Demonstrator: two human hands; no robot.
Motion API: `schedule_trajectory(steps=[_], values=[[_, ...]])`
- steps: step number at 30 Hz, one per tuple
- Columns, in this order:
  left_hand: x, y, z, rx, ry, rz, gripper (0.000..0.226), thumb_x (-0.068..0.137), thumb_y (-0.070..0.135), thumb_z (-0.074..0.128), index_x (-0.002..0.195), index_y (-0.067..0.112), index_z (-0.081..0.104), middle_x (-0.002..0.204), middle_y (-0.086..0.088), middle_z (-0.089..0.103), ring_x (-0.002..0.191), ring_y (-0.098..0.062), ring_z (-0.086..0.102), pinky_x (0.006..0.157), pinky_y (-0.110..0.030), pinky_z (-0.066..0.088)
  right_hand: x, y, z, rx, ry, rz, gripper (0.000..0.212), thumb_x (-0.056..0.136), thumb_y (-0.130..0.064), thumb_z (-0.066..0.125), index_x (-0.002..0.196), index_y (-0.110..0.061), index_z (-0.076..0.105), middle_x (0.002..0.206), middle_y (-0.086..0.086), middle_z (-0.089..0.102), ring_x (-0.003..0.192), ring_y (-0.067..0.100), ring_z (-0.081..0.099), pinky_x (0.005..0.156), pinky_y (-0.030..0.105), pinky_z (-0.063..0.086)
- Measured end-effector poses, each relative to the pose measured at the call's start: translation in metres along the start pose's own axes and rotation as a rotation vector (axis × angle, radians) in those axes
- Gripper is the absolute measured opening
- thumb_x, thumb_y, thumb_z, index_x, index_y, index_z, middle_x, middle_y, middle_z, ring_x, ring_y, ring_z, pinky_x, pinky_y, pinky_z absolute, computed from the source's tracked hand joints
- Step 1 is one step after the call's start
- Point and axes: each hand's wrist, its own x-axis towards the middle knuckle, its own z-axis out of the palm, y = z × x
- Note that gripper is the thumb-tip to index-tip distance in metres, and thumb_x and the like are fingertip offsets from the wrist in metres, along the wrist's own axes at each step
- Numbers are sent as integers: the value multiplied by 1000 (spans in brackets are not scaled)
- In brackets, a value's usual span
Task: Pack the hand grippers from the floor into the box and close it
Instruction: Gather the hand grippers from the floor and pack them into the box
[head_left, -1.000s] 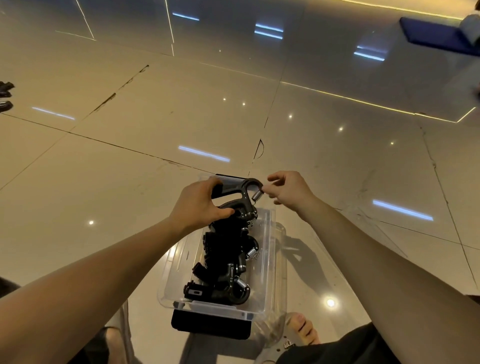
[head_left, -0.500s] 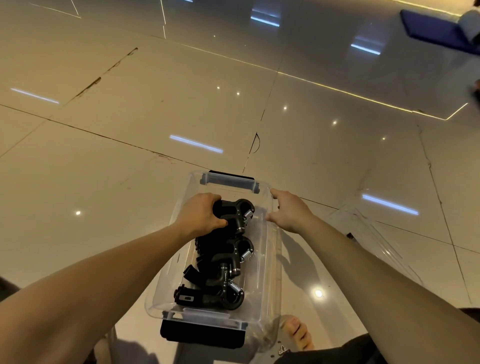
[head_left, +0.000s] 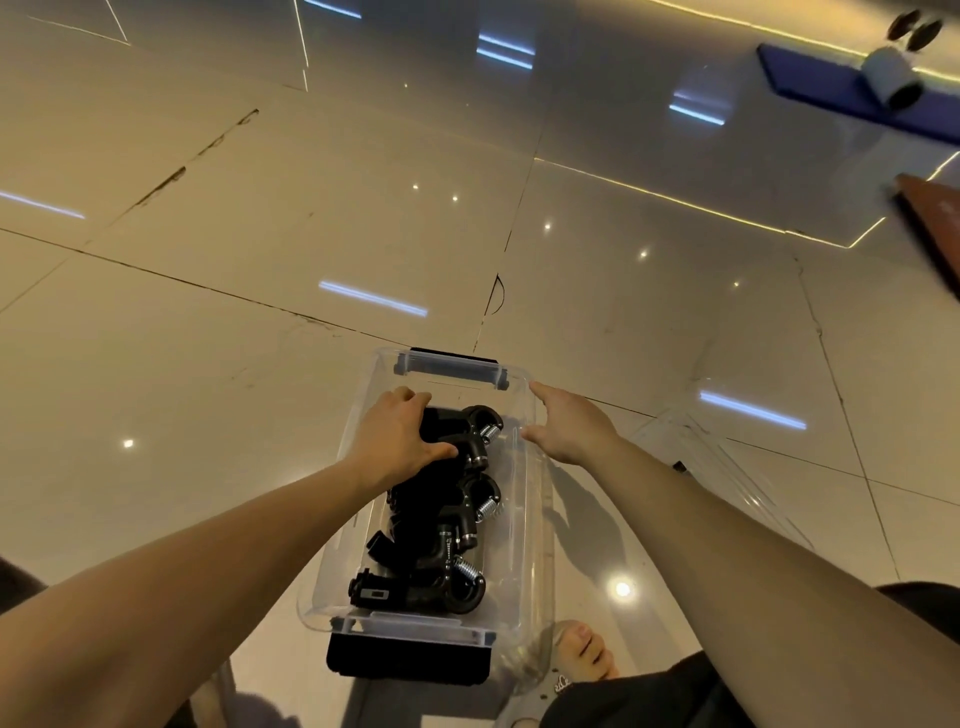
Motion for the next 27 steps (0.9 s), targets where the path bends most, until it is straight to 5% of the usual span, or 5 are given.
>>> schedule_trajectory(steps=[7,13,27], values=[[-35,4,-64,-45,176,63,72,80,61,71,138,22,55,136,2,55,126,-17,48,104,-36,44,-33,-43,-16,69,130,1,72,90,-32,70,153,-21,38,150,6,51,131,29,52,103,41,46],[-94,-30,-152,-60,276,-47,52,81,53,75,122,23,65,122,3,58,114,-17,55,89,-34,47,-70,-138,-29,129,218,-207,66,94,-33,67,153,-19,40,150,4,49,132,26,51,104,37,43],[-285,-235,-321,-49,480,-386,42,87,48,71,117,19,68,126,-2,62,116,-21,57,90,-38,50,-154,-441,2,122,220,-668,43,91,-36,71,128,-14,64,123,4,66,107,22,62,93,41,53]])
